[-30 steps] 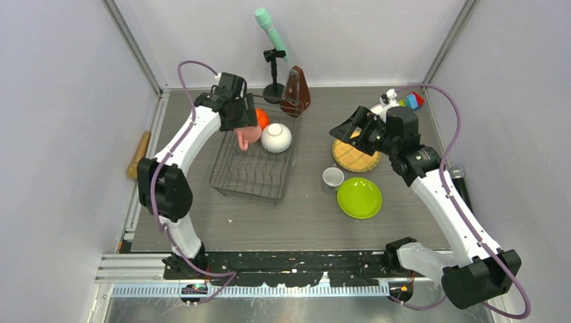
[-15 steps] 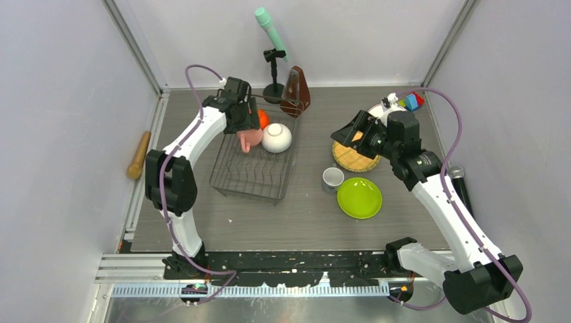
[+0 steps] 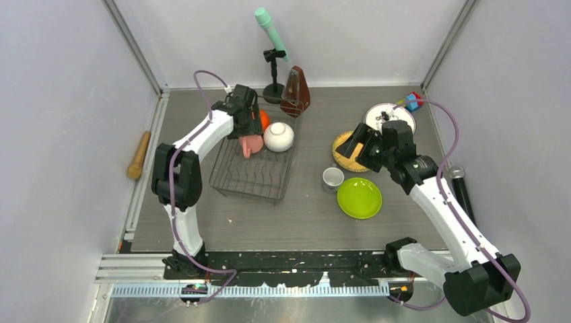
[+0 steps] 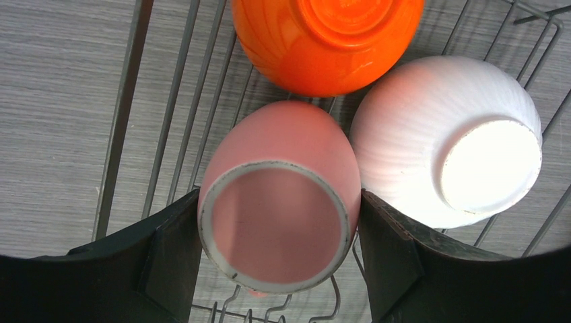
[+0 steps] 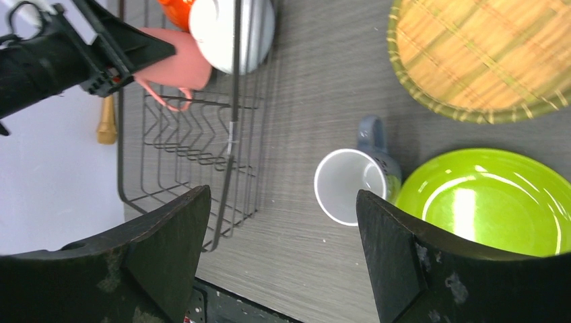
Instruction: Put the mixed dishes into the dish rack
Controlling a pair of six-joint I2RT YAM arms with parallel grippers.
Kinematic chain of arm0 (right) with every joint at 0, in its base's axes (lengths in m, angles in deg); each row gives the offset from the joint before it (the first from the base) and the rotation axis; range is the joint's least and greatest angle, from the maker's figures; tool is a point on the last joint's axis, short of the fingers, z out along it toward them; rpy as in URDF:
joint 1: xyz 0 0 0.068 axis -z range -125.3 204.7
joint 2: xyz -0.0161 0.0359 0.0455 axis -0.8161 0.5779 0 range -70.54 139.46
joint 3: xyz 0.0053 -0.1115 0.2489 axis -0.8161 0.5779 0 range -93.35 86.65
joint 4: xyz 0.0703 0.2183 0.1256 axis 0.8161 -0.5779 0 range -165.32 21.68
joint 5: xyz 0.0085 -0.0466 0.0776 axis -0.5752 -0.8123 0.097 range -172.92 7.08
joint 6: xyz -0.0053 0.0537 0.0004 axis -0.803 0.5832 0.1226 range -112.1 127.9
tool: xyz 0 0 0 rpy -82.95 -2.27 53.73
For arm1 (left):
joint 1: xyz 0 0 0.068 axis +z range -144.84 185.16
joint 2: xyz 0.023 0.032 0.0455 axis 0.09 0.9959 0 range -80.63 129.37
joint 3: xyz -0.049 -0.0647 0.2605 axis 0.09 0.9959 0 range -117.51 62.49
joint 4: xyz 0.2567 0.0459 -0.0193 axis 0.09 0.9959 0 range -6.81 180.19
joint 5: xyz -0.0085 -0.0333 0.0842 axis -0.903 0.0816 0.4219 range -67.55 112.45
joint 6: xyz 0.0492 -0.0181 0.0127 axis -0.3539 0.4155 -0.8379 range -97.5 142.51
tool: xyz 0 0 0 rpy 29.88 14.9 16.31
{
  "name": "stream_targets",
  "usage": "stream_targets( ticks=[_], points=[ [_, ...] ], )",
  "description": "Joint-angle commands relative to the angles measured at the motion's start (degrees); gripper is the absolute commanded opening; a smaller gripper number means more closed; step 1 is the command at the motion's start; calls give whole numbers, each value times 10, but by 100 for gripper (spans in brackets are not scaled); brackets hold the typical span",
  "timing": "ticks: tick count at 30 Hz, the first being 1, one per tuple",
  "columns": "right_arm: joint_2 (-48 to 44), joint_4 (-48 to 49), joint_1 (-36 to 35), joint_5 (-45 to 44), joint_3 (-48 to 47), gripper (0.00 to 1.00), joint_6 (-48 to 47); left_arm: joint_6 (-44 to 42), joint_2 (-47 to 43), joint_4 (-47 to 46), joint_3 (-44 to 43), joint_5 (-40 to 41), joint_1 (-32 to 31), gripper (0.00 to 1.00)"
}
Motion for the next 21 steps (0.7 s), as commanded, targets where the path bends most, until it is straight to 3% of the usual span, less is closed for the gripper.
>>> stream_targets(
  ticks=[1,5,11,13,14,15,16,21],
  points=[
    [5,-32,-1,-46,3,86,-8,0,-10,-16,8,61,-10,0],
    [15,-44,-1,-52,2,87,-12,-12,-10,-10,-1,114,-25,0],
    [33,-62,0,-54,-4,88,-19,-24,4,12,-28,131,-30,5],
    [38,-69,0,-58,-5,89,-23,-27,4,13,-31,134,-31,15],
    [40,-72,0,-59,-4,89,-23,-28,4,13,-32,130,-31,25],
    [41,-73,0,-61,-4,89,-25,-29,4,13,-33,124,-31,44],
    [44,-77,-1,-64,-3,90,-26,-30,4,14,-36,117,-31,57],
    [52,-95,-1,-99,0,97,-17,-27,-2,27,-57,76,-31,71]
  ],
)
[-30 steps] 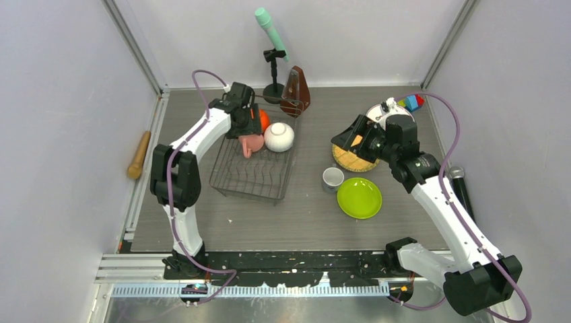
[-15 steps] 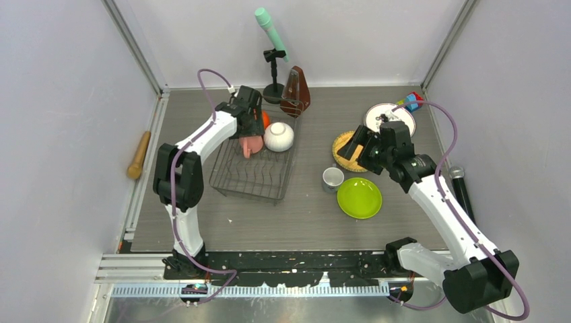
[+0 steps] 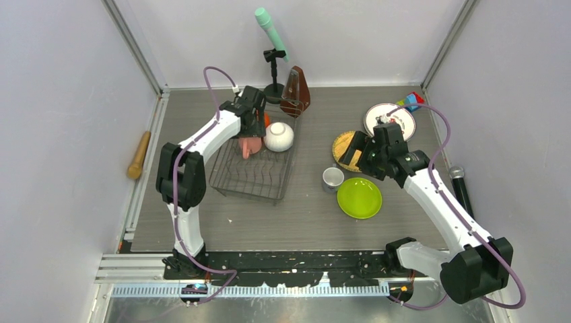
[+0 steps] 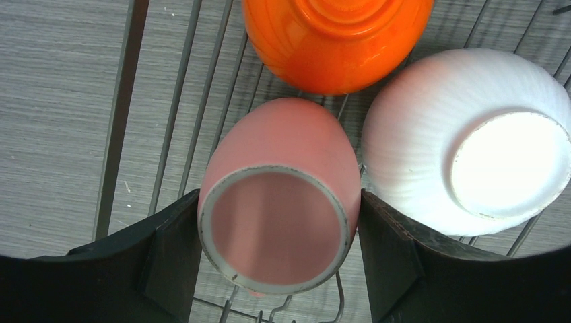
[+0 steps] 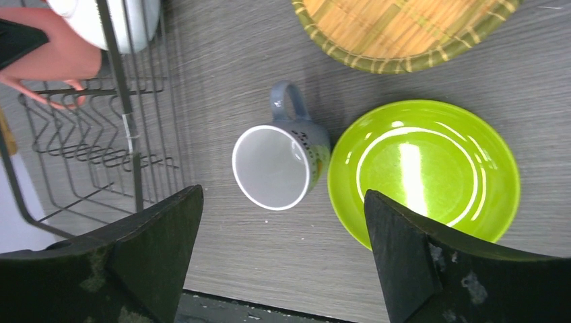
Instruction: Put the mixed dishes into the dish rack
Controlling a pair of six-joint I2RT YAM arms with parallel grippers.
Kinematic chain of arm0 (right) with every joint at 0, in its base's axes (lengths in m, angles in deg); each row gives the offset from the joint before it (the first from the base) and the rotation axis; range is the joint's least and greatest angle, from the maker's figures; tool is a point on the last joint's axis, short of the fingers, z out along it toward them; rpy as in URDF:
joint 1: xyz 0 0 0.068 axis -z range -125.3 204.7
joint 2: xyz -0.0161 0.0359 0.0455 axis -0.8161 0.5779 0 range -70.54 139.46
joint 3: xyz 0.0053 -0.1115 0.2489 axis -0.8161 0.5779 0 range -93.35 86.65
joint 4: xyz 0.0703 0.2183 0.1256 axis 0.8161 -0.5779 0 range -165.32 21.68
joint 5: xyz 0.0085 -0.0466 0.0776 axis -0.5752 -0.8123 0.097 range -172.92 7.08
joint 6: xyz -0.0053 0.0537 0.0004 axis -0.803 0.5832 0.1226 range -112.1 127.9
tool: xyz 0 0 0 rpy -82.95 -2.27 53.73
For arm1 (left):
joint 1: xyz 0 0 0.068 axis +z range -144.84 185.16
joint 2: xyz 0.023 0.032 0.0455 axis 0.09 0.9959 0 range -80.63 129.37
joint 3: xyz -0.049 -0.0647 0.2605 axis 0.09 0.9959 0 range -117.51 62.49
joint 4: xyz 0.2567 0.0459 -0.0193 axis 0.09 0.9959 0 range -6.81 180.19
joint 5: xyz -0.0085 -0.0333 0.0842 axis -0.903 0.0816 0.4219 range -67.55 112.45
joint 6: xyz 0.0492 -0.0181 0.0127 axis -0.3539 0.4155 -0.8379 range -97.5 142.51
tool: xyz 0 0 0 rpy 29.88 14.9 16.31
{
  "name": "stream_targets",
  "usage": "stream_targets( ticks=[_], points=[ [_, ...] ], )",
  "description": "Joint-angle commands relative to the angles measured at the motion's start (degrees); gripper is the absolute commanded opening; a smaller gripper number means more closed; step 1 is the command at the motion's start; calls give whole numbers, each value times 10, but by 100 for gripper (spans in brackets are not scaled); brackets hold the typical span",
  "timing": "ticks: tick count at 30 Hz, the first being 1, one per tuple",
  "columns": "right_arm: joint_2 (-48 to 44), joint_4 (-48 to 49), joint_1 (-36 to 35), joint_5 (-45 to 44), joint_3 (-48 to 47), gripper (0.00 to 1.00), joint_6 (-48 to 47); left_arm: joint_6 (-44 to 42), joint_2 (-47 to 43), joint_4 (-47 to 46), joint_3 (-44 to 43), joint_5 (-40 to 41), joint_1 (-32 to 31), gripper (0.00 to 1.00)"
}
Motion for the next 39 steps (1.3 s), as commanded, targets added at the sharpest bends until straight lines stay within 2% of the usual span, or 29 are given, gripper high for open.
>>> stream_targets(
  ticks=[1,9,11,20,26,31,37,39],
  points=[
    [3,-19,0,-62,-1,98,3,-9,-18,3,-41,-17,5,73],
    [2,-19,0,-91,23,100,30,-13,-45,7,-45,-42,5,97],
    [4,-19,0,-92,25,100,33,-16,-50,8,-45,-41,5,99],
    [2,-23,-1,-122,22,100,45,-27,-85,13,-44,-38,5,100],
    [0,-51,0,-218,36,86,125,-45,-156,-19,7,-64,5,100],
    [22,-86,3,-271,36,85,168,-46,-235,-37,68,-108,5,100],
    [70,-76,46,-247,7,84,171,-30,-325,-45,161,-170,5,99],
    [83,-41,73,-207,5,85,147,-30,-358,-45,190,-188,5,99]
  ],
)
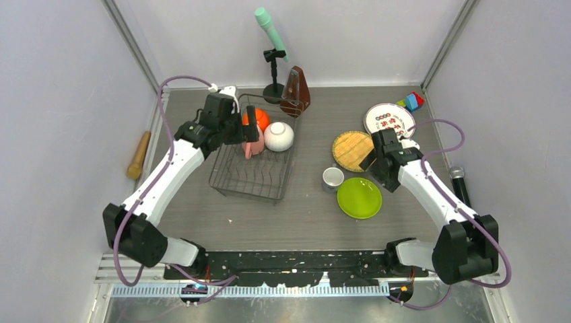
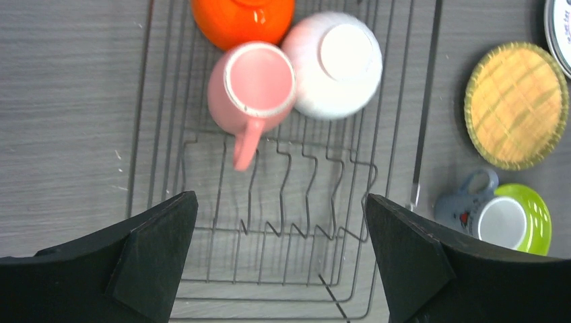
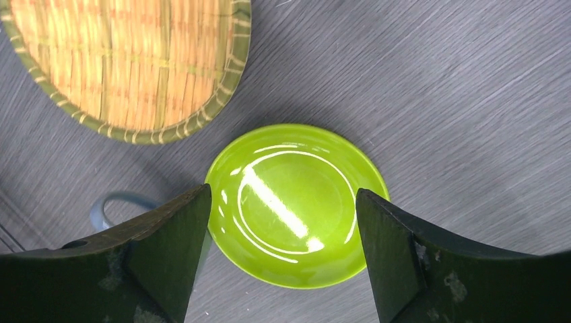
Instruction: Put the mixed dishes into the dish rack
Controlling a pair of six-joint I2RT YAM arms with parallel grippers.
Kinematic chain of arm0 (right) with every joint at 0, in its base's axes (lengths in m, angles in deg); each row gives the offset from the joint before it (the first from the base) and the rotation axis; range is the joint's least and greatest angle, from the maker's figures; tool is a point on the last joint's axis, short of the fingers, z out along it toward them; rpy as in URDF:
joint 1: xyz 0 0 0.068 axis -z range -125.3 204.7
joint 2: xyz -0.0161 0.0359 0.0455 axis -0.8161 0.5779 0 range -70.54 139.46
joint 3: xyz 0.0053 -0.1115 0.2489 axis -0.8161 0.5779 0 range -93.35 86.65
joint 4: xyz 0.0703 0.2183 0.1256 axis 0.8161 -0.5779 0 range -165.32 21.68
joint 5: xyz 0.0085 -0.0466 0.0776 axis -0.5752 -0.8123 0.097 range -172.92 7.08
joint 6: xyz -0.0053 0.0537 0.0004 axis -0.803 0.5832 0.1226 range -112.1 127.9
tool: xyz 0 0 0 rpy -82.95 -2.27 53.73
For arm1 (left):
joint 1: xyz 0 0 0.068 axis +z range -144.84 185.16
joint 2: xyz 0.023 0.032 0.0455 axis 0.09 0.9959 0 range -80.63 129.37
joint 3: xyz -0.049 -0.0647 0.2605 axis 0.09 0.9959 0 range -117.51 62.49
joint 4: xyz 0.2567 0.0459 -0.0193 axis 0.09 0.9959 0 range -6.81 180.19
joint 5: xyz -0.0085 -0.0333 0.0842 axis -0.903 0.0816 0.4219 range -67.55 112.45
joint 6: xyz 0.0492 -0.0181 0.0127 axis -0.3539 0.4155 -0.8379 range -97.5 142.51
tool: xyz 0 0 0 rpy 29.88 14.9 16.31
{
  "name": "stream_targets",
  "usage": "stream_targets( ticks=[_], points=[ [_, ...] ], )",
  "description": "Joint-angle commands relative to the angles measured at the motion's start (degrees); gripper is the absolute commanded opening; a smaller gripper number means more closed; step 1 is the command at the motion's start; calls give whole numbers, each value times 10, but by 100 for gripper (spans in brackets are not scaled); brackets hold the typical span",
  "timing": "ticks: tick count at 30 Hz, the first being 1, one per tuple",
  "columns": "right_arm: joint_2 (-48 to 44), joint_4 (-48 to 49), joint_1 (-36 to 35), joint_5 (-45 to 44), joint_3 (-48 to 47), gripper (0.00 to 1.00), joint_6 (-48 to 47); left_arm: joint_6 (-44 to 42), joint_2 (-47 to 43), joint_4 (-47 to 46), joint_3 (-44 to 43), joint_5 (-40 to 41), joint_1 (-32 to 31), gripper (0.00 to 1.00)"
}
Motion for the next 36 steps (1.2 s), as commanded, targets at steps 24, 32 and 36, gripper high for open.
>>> stream_targets(
  ticks=[24,32,36],
  points=[
    [140,526,201,313,180,76,59,-22,-213,42,114,-162,9,100],
    [171,523,208,304,162,56,63,-20,-198,41,106,-165,13,100],
    [166,524,214,304,160,23,60,-20,-192,38,103,-166,13,100]
  ],
)
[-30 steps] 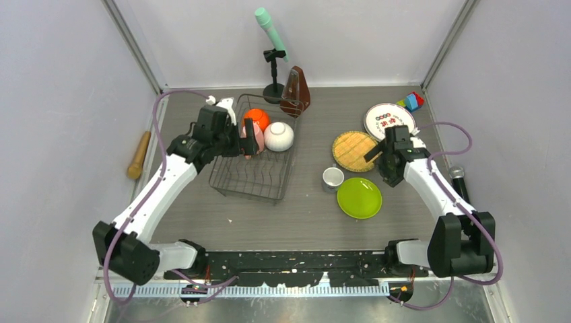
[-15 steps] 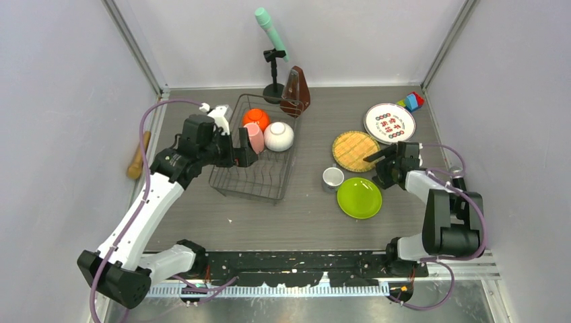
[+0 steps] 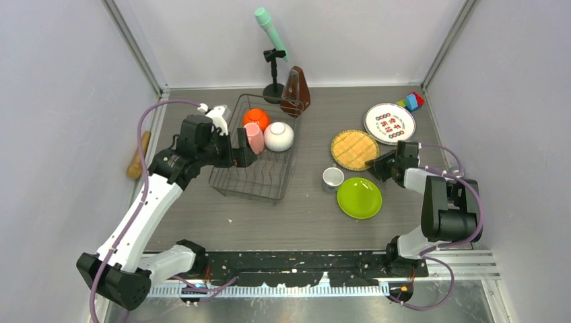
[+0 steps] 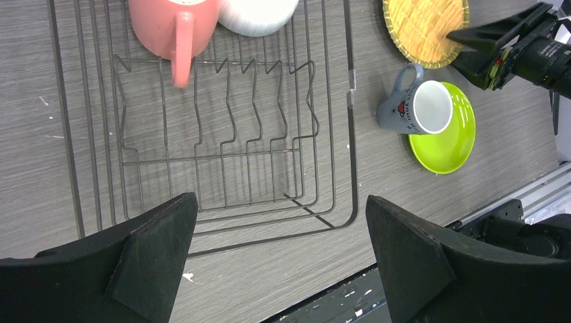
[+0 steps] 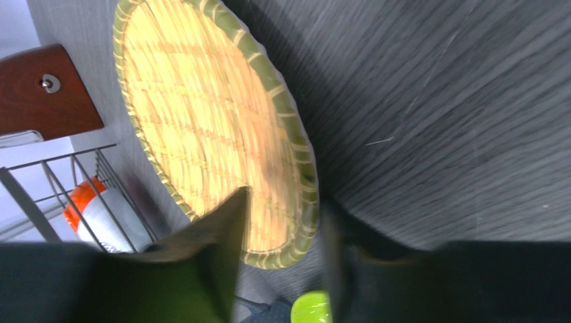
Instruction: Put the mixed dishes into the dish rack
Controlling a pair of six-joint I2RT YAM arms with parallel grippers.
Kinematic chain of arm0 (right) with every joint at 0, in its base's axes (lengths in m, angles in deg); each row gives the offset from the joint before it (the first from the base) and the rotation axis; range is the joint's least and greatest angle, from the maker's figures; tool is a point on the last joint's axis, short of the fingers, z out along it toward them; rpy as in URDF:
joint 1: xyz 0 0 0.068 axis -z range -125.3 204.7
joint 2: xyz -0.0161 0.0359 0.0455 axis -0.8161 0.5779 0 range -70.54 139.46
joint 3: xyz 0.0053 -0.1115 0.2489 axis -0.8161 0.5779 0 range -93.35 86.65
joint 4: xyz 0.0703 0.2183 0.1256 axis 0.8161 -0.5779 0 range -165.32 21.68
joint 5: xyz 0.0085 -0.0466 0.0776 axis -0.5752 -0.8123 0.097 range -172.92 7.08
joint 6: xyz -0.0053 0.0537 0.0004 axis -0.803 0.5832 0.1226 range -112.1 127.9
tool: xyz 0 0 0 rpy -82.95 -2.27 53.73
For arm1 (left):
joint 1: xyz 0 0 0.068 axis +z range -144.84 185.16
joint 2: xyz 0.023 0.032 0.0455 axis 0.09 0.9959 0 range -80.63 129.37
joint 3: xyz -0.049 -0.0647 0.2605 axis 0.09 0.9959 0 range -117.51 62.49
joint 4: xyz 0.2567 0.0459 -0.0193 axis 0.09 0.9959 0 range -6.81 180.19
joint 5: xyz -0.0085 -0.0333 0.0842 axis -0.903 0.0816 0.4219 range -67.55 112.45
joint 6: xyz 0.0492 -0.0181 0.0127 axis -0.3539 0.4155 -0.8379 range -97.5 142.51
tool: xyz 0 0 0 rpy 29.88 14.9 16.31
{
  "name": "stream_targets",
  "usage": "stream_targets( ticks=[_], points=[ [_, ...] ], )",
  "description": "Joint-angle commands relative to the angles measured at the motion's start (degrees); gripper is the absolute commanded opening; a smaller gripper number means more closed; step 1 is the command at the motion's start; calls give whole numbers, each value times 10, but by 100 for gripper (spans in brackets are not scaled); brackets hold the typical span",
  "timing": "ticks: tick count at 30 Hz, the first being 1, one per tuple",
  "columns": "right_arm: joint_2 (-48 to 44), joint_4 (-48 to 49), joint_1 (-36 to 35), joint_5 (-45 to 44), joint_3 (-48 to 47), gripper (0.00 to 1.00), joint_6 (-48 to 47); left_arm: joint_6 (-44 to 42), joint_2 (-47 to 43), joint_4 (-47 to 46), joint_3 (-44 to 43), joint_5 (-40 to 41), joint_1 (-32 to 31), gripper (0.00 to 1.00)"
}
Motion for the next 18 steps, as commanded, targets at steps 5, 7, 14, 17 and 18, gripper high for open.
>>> stream_targets(
  ticks=[5,7,14,17,18],
  points=[
    [-30,-15,9,-13,-21,4,-21,-3,9,-7,-21,-22,4,100],
    [-50,-24,9,-14,-24,1,-30,0,10,-9,-23,-29,4,100],
    [-155,-75,9,-2,-45,0,-58,31,20,-39,-24,-73,4,100],
    [-203,-87,9,19,-65,0,-67,52,28,-62,-24,-97,4,100],
    [-212,-88,9,31,-73,0,-68,62,32,-71,-23,-105,4,100]
  ],
)
